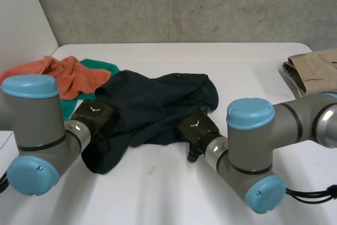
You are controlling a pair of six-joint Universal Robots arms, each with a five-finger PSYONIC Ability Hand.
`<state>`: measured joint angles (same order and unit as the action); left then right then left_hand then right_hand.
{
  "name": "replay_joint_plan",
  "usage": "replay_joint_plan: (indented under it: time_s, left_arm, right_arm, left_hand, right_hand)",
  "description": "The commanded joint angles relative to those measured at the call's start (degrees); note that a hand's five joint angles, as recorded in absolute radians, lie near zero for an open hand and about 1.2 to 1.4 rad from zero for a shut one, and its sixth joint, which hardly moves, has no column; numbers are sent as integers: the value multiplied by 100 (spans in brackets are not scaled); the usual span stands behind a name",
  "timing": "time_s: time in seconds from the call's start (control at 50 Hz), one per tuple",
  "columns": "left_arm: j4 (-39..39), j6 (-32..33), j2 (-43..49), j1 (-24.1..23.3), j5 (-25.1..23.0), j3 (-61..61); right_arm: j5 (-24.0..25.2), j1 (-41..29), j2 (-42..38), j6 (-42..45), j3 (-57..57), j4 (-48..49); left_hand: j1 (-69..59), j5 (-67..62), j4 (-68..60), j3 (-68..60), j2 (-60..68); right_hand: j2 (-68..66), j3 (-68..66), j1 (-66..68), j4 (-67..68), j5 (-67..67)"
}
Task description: Fold the laundry.
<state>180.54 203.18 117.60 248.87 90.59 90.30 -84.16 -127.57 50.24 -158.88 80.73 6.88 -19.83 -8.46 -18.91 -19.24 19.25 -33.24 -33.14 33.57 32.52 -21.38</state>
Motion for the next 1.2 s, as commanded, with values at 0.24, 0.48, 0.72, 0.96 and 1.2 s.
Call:
replay_joint_plan:
  time_s: [0.24, 0.48, 0.72, 0.96, 1.2]
  left_arm:
    - [464, 301, 448, 363, 213, -663]
    - [-133, -375, 220, 495, -261, -891]
    - [-1073, -1886, -518, 531, -920, -1014]
    - [-1083, -3470, -608, 417, -1387, -988]
    - [-1258, -3119, 616, 618, -640, -1542]
  right_arm:
    - [-179, -84, -576, 173, -813, 806]
    - [-478, -216, -1219, 94, -1692, 841]
    - [-593, 276, 72, -241, -1096, 209]
    - [31, 1226, 2112, 999, -146, -828]
    - [-196, 1129, 1032, 1166, 276, -899]
  left_hand:
    - [-5041, -5177, -5132, -5099, 5098]
    - [-5699, -5836, -5791, -5758, 5757]
    - [-6017, -6154, -6109, -6076, 6075]
    - [-5466, -5602, -5557, -5524, 5523]
    - [-539, -675, -630, -597, 596]
  right_hand:
    - [-250, -259, 217, 322, -436]
    - [-3269, -3278, 3236, 3341, -3454]
    - [-4676, -4686, 4643, 4748, -4862]
    - [-4676, -4686, 4643, 4748, -4862]
    - [-4676, -4686, 4643, 4748, -4862]
